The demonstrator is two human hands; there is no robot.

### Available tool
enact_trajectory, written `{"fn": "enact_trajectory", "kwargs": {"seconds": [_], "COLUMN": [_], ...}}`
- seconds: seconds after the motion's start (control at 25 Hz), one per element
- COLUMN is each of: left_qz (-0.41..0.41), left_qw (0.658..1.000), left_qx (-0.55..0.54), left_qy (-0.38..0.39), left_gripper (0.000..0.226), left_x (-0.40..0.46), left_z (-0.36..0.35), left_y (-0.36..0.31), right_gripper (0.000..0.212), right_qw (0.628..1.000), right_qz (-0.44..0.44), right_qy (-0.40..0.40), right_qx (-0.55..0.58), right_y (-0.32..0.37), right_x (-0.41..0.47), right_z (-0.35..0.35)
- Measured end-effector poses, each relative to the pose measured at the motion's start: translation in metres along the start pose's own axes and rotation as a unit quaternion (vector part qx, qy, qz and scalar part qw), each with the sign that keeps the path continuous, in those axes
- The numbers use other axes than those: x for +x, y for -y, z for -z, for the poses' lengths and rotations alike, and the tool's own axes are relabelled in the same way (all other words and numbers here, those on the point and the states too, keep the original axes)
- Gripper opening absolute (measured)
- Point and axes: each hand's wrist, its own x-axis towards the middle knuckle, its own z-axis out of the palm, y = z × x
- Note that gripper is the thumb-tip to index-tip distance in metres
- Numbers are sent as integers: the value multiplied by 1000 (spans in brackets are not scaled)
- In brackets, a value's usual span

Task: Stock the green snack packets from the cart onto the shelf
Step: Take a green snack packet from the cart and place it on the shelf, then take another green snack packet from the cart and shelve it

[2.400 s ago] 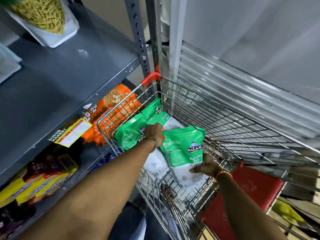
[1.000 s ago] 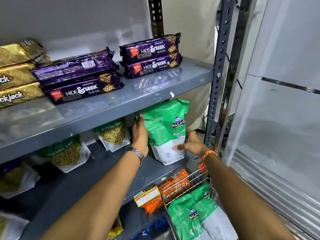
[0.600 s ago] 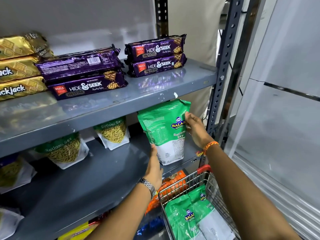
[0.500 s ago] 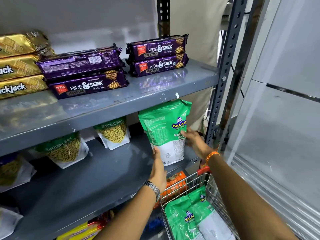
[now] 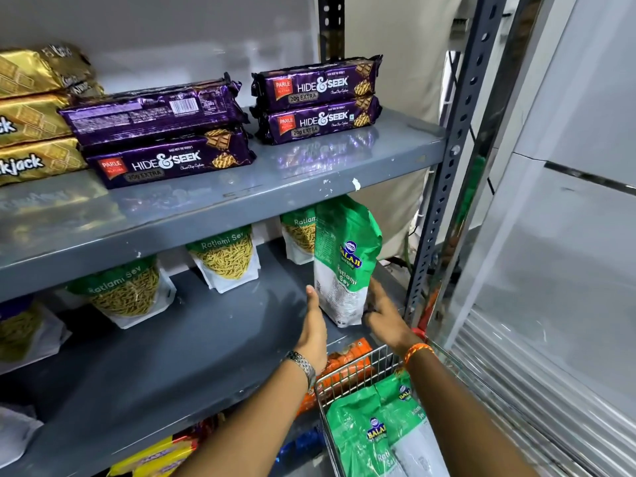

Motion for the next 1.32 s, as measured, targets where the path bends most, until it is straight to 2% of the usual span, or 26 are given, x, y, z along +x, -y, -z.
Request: {"fn": "enact_trajectory", "kwargs": {"seconds": [0.08,0.16,0.28,0.4,0.52,0.64,0.72,0.76,0.84,0.92,1.0,1.08,1.16,1.32], "left_qz": [-8,-4,-7,-10,-45,-60,6,62,171,247,276,293,322,345], "left_qw": [999,1000,998,997,995,978,981,980,970,957,951,948,941,929], "left_qx": [21,-8,-60,-73,-61,-113,-91,-62,-37,9,68,84,96,136], "left_qy": [23,15,22,31,-65,-164,-169,-177,-171,-151,-123,-86,-44,-22], "left_gripper": [60,57,75,82,74,50,34,34,46,64,57,53,57,75], "left_x": [-8,11,41,57,54,31,16,15,18,41,58,48,46,61], "left_z": [-8,-9,0,5,10,14,9,8,2,1,-3,-18,-28,-43], "left_y": [6,6,-1,-5,11,73,126,152,194,241,273,272,279,303], "right_gripper": [100,105,112,115,94,66,57,56,56,65,68,77,90,102], "right_qw": [1000,999,999,999,995,978,963,957,951,943,937,933,928,924], "right_qz": [24,13,6,20,-15,-73,-154,-195,-262,-308,-329,-339,-344,-352], "right_qy": [12,-6,-38,-29,-30,-132,-179,-186,-160,-117,-96,-91,-61,14], "right_qx": [3,30,13,21,97,147,130,111,41,-43,-65,-80,-126,-153], "right_y": [-23,-19,-18,-8,-8,-59,-109,-134,-172,-200,-220,-239,-256,-292], "right_x": [8,-4,-20,-27,-58,-115,-156,-173,-198,-208,-208,-201,-191,-168], "right_z": [-17,-37,-57,-57,-34,8,31,40,45,42,35,32,31,41]}}
